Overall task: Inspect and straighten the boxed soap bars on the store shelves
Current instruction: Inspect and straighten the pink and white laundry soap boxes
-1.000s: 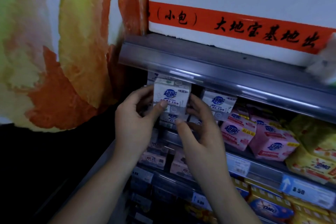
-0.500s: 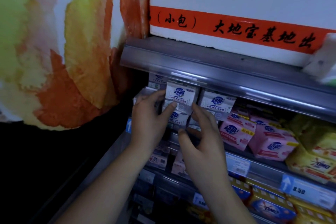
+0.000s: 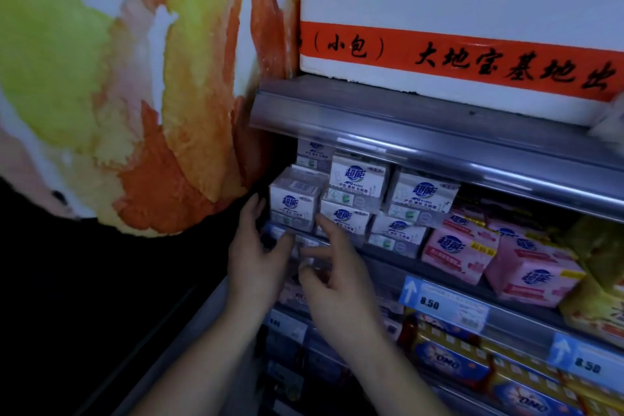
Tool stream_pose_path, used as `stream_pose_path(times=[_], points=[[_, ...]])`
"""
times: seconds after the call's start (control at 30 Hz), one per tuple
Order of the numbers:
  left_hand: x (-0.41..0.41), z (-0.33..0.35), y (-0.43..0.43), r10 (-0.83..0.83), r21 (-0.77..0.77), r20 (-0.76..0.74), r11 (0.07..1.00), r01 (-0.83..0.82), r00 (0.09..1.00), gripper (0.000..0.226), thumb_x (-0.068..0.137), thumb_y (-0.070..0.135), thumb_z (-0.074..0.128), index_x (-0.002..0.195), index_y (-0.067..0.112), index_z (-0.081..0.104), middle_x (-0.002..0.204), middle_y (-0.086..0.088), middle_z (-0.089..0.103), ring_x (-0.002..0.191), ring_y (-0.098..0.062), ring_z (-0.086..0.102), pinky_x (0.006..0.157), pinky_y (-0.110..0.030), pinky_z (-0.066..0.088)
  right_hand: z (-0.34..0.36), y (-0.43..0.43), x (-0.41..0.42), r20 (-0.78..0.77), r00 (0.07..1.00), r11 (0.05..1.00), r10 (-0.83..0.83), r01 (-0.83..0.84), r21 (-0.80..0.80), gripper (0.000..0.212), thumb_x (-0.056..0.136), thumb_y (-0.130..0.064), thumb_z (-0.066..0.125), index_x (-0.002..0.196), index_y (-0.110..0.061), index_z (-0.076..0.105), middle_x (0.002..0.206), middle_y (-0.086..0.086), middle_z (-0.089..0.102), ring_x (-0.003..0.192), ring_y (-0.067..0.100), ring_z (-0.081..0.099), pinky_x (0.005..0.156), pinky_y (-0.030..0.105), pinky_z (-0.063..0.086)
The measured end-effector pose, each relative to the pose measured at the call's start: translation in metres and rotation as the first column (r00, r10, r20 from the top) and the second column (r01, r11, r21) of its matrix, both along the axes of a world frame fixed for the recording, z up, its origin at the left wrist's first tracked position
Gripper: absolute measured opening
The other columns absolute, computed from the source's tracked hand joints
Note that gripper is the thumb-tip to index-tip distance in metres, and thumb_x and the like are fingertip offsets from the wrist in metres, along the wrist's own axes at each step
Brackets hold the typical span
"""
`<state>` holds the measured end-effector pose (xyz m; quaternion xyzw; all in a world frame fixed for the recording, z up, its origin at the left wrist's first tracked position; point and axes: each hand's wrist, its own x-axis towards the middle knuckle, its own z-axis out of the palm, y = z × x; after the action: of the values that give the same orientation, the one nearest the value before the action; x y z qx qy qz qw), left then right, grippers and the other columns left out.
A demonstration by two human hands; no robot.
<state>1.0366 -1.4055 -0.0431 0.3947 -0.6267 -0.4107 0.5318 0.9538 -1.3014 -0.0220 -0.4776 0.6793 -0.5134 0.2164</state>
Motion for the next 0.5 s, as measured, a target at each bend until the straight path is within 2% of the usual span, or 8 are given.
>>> stream_pose_path(times=[0.03,0.1,0.17,0.23,0.27,0.33,0.4,0.5], points=[[0.000,0.001,-0.002,-0.029,0.036,-0.019,0.999,0.030,0.999,0.073,0.089,-0.009,0.069,0.154,0.009,0.041,0.143,0.004,0.056,0.135,-0.018,0.056,0.116,-0.047,0.044,-0.002,-0.004,0.002,0.011,1.000,1.000,0.001,-0.001,-0.003,0.073,0.090,-0.021,0.056,0.153,-0.049,0.032,0.114,-0.019,0.068,0.099,-0.003,0.067,0.081,0.024,0.059],[0.002,0.003,-0.007,-0.060,0.079,-0.066,0.995,0.065,0.996,0.070,0.090,-0.007,0.067,0.153,0.014,0.045,0.142,0.006,0.061,0.133,-0.017,0.060,0.113,-0.053,0.047,-0.004,-0.011,0.007,0.028,1.000,1.000,0.002,-0.001,-0.014,0.079,0.085,-0.024,0.053,0.155,-0.050,0.027,0.109,-0.024,0.068,0.096,-0.008,0.066,0.070,0.010,0.053],[0.003,0.006,-0.008,-0.083,0.076,-0.088,0.993,0.090,0.993,0.066,0.087,-0.001,0.065,0.149,0.019,0.053,0.138,0.004,0.068,0.128,-0.015,0.064,0.109,-0.053,0.050,-0.004,-0.015,0.010,0.039,0.999,1.000,0.003,-0.002,-0.025,0.079,0.086,-0.022,0.050,0.157,-0.045,0.026,0.108,-0.040,0.063,0.100,-0.020,0.060,0.069,0.002,0.048],[0.002,0.009,-0.008,-0.098,0.029,-0.091,0.995,0.101,0.991,0.064,0.079,0.006,0.061,0.142,0.020,0.062,0.132,0.004,0.072,0.125,-0.013,0.067,0.109,-0.051,0.051,-0.004,-0.017,0.009,0.047,0.999,0.999,-0.001,0.003,-0.047,0.077,0.091,-0.011,0.051,0.158,-0.042,0.029,0.108,-0.061,0.050,0.104,-0.026,0.055,0.073,0.002,0.049],[0.001,0.010,-0.009,-0.101,0.011,-0.098,0.995,0.102,0.990,0.062,0.078,0.008,0.061,0.139,0.020,0.065,0.130,0.004,0.073,0.124,-0.014,0.067,0.109,-0.051,0.050,-0.005,-0.018,0.007,0.065,0.998,0.998,-0.004,0.008,-0.060,0.076,0.093,-0.004,0.051,0.156,-0.042,0.031,0.110,-0.062,0.048,0.105,-0.026,0.056,0.076,0.005,0.051],[0.001,0.008,-0.010,-0.103,-0.002,-0.142,0.995,0.103,0.985,0.056,0.081,0.007,0.063,0.135,0.017,0.067,0.128,0.001,0.075,0.124,-0.017,0.068,0.110,-0.053,0.049,-0.003,-0.020,0.004,0.104,0.995,0.996,-0.002,0.012,-0.093,0.078,0.094,0.005,0.050,0.151,-0.046,0.036,0.127,-0.049,0.051,0.108,-0.024,0.057,0.080,0.011,0.054],[0.002,0.004,-0.011,-0.112,-0.009,-0.212,0.994,0.113,0.971,0.047,0.088,-0.001,0.066,0.134,0.013,0.067,0.128,-0.004,0.074,0.125,-0.022,0.067,0.111,-0.055,0.048,0.001,-0.019,0.005,0.122,0.992,0.991,0.013,0.004,-0.134,0.082,0.091,0.010,0.046,0.143,-0.052,0.035,0.141,-0.034,0.050,0.117,-0.023,0.053,0.090,0.008,0.050],[0.004,0.005,-0.007,-0.121,-0.024,-0.348,0.992,0.120,0.930,0.040,0.092,-0.010,0.066,0.126,0.010,0.065,0.125,-0.006,0.074,0.122,-0.022,0.068,0.108,-0.046,0.051,0.004,-0.017,0.006,0.138,0.989,0.978,0.046,-0.016,-0.209,0.083,0.088,0.015,0.043,0.150,-0.039,0.036,0.150,-0.019,0.052,0.136,-0.013,0.045,0.111,0.009,0.037]])
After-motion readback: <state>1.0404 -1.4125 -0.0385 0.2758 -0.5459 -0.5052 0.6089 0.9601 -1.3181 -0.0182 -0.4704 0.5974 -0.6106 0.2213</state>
